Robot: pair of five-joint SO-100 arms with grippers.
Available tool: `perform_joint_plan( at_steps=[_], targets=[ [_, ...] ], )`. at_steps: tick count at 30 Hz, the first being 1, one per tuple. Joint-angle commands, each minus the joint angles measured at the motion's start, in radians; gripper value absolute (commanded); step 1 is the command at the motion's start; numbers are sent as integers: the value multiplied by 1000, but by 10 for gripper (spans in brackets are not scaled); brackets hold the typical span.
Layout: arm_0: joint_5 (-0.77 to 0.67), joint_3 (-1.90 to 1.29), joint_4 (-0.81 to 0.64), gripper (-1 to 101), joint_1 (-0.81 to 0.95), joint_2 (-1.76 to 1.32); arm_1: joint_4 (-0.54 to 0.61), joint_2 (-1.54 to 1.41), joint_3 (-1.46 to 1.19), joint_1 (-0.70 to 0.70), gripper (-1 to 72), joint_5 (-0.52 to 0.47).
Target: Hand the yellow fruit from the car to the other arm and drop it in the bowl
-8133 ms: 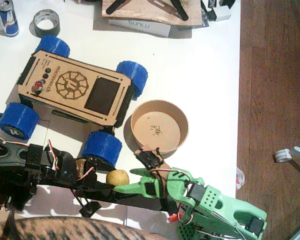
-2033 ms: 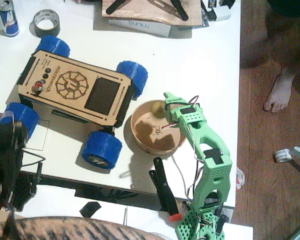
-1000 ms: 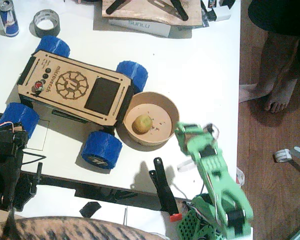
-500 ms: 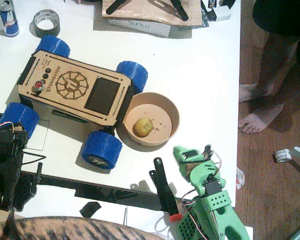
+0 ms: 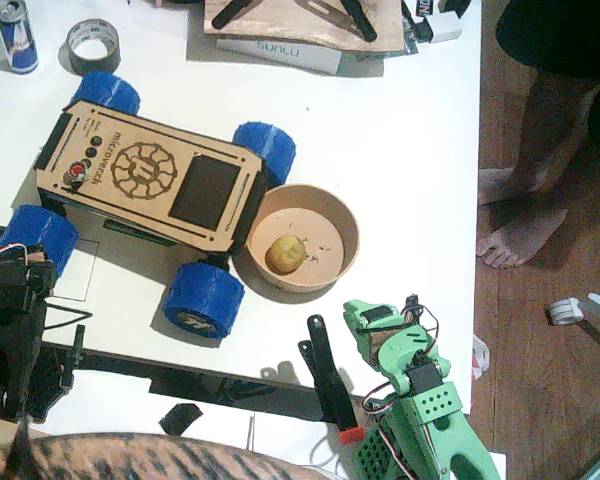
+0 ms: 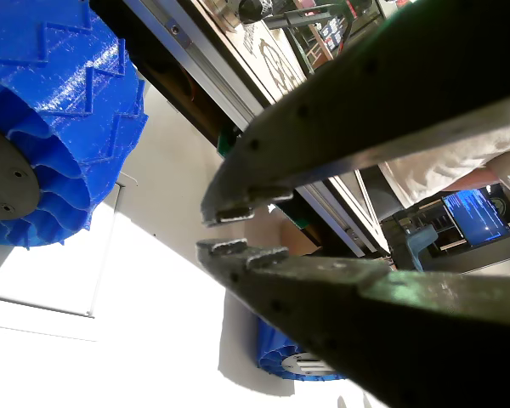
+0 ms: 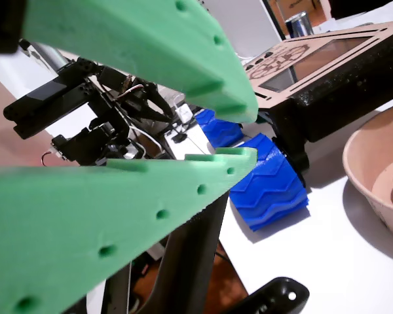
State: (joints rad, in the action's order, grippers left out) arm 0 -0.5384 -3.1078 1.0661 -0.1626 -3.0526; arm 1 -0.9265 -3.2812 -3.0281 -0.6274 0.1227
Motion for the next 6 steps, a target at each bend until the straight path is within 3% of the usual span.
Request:
perform_joint_plan(
  at_steps=[1, 6],
  targets=[
    [9, -6, -15, 1, -2, 3, -5, -8, 5, -8, -2, -15],
    [9, -6, -12, 1, -2, -5, -5, -8, 5, -9, -2, -20]
  ],
)
